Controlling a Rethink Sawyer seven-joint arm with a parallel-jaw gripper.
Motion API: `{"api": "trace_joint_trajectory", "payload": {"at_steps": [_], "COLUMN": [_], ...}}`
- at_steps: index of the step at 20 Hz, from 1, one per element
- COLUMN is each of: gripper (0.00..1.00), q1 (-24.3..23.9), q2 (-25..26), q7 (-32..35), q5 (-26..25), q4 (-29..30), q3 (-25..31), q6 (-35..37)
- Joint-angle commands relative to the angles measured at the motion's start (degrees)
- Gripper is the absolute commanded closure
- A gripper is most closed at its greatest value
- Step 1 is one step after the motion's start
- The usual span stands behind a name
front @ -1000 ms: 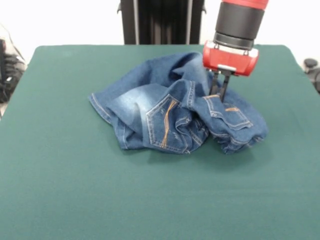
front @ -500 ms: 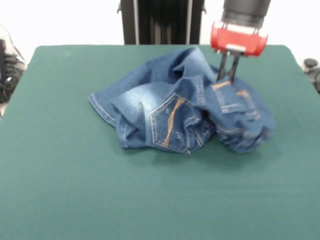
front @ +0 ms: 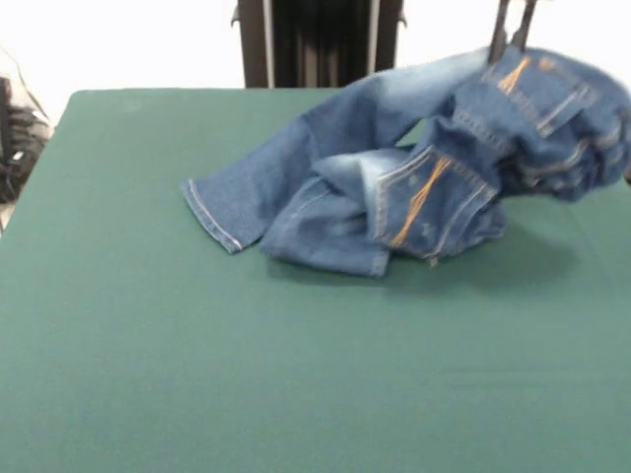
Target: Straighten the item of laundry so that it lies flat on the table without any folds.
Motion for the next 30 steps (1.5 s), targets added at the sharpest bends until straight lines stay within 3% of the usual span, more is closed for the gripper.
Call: {"api": "trace_joint_trajectory", "payload": {"at_steps": [1, 5, 9, 13, 30], "gripper": [1.0, 1.0, 1.0, 1.0, 1.0], "q1": [5.2, 7.4, 13.3, 16.0, 18.5], "q2": [-4.1, -4.8, -4.8, -5.4, -9.2], "q7": [22.8, 26.3, 33.8, 38.6, 52.8], "q5": [2.4, 2.4, 1.7, 2.7, 7.0], "q4": [-1.5, -1.7, -3.5, -4.0, -6.5], "q3": [-4.6, -6.1, -10.0, -9.9, -4.0], "q6": [11.0, 14.1, 18.0, 19.9, 25.2]}}
